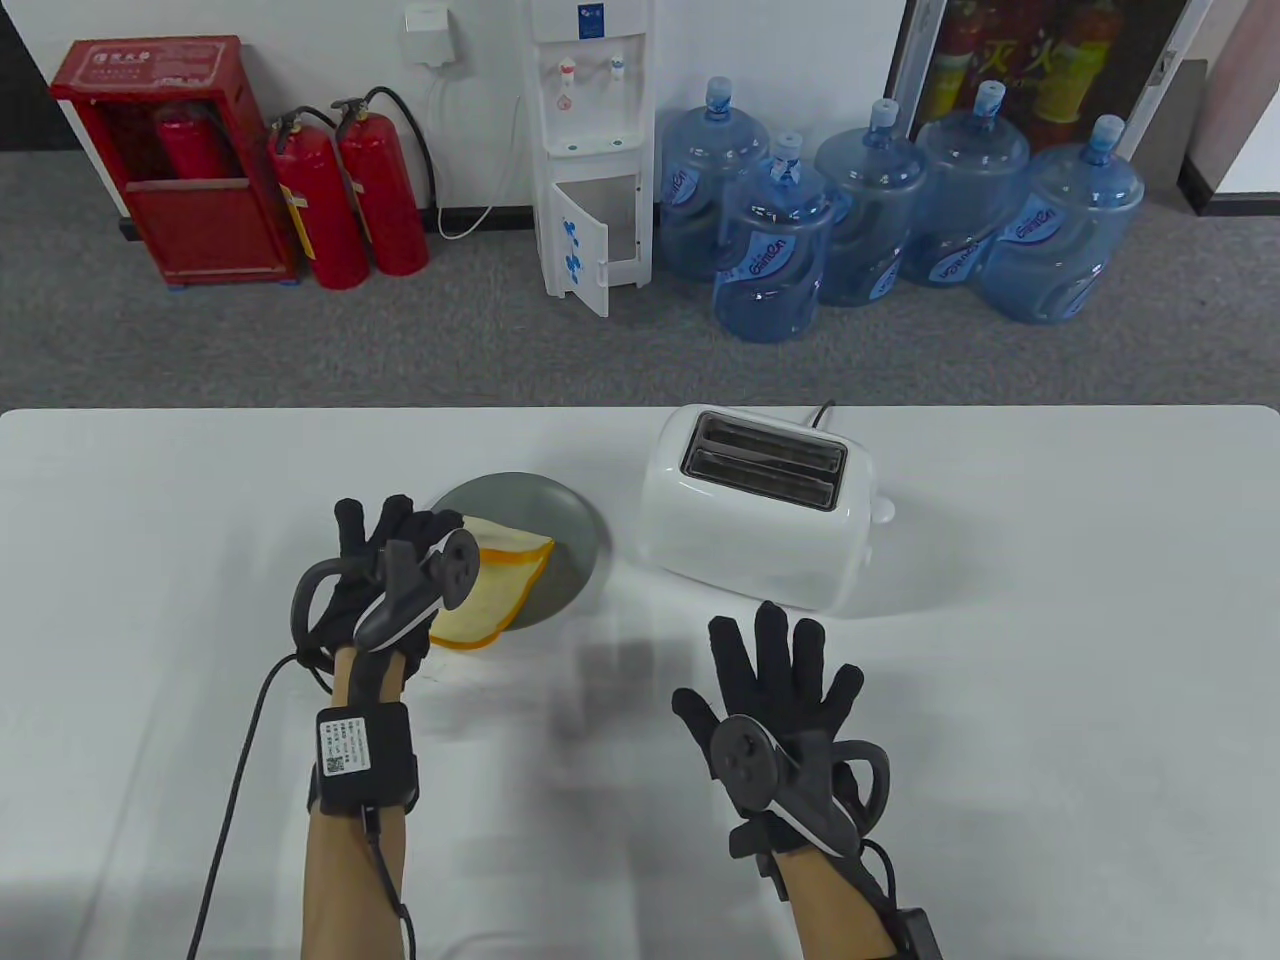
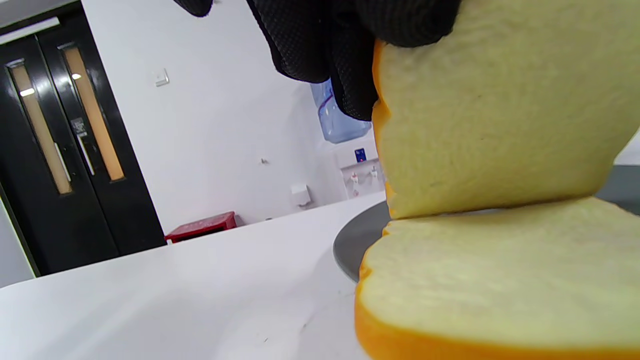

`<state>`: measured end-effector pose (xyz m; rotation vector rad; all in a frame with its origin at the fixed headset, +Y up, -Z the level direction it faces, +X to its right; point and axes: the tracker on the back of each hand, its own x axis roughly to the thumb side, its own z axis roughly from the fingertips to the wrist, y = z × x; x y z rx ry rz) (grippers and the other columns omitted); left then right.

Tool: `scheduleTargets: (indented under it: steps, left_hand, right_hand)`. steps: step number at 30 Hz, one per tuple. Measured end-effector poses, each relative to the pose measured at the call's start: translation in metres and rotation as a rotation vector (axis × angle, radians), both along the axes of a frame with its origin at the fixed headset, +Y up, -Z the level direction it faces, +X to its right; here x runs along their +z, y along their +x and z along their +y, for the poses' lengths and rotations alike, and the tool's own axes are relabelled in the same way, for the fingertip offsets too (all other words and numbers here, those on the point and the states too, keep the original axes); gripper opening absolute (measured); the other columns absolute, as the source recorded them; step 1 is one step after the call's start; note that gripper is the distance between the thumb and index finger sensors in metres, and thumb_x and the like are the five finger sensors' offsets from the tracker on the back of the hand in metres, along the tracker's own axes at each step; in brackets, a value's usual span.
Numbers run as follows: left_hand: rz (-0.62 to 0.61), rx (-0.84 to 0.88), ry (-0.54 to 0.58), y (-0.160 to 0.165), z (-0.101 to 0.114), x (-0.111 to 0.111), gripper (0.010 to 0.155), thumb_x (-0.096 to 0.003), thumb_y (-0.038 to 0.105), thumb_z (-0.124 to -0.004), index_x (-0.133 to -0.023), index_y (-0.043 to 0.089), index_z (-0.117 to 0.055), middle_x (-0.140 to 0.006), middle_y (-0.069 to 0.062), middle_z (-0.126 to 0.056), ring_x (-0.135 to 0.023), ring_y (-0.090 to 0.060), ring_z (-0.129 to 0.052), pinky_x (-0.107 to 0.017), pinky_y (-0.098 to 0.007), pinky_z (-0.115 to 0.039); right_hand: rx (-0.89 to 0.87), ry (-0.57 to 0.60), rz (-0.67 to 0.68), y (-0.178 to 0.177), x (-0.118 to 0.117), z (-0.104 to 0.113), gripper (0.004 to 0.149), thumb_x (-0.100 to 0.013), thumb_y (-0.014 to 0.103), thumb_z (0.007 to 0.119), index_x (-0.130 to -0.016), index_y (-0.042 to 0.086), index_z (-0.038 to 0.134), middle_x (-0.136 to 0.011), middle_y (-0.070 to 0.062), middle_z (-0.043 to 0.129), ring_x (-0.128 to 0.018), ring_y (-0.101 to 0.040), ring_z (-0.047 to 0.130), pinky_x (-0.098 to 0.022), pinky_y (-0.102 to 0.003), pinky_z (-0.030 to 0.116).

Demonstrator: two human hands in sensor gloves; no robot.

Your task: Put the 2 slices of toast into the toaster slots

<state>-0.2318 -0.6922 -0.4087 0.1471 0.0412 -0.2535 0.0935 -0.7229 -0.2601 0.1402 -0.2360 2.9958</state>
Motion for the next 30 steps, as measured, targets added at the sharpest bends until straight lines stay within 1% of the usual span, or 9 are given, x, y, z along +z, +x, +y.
scheduleTargets:
  steps: [3,7,14,22,30]
  left_hand:
    - [-0.001,0.039,0.052,0.002,0.003,0.000,0.050,-0.0546,0.036,-0.065,-0.103,0.047,-0.065,-0.107,0.021,-0.078,-0.115,-0.011,-0.069,-0.085,-0.053,-0.044]
    - [0.002,0.095,0.119,0.002,0.011,0.003,0.050,-0.0549,0.035,-0.064,-0.103,0.046,-0.065,-0.107,0.019,-0.078,-0.113,-0.013,-0.075,-0.085,-0.055,-0.044]
    - [-0.041,0.111,0.161,-0.002,0.030,0.016,0.049,-0.0551,0.031,-0.062,-0.102,0.042,-0.066,-0.102,0.016,-0.080,-0.109,-0.015,-0.080,-0.084,-0.058,-0.044]
    - [-0.116,0.080,0.182,0.001,0.046,0.045,0.047,-0.0553,0.029,-0.058,-0.101,0.041,-0.065,-0.093,0.013,-0.082,-0.101,-0.017,-0.083,-0.083,-0.059,-0.045]
    - [-0.140,0.151,0.219,0.005,0.057,0.083,0.047,-0.0553,0.029,-0.058,-0.100,0.041,-0.066,-0.091,0.012,-0.083,-0.099,-0.018,-0.084,-0.083,-0.059,-0.045]
  right_hand:
    - [-0.008,-0.003,0.003,0.001,0.000,0.000,0.078,-0.067,0.071,0.039,-0.130,0.026,0.027,-0.134,-0.022,0.019,-0.116,-0.055,0.023,-0.069,-0.082,0.028]
    - [-0.010,-0.005,0.004,0.000,0.000,0.000,0.077,-0.068,0.070,0.039,-0.130,0.026,0.027,-0.134,-0.022,0.019,-0.116,-0.055,0.023,-0.069,-0.082,0.027]
    - [-0.012,-0.004,0.005,0.000,-0.001,0.000,0.078,-0.067,0.071,0.040,-0.130,0.026,0.026,-0.134,-0.022,0.019,-0.116,-0.055,0.023,-0.070,-0.082,0.027]
    - [-0.009,-0.009,0.009,-0.001,0.000,0.000,0.078,-0.067,0.071,0.040,-0.130,0.027,0.026,-0.134,-0.022,0.019,-0.116,-0.055,0.023,-0.070,-0.082,0.027]
    - [-0.002,0.005,0.038,-0.006,0.005,0.002,0.079,-0.066,0.071,0.041,-0.129,0.027,0.026,-0.133,-0.022,0.019,-0.116,-0.055,0.023,-0.069,-0.082,0.027]
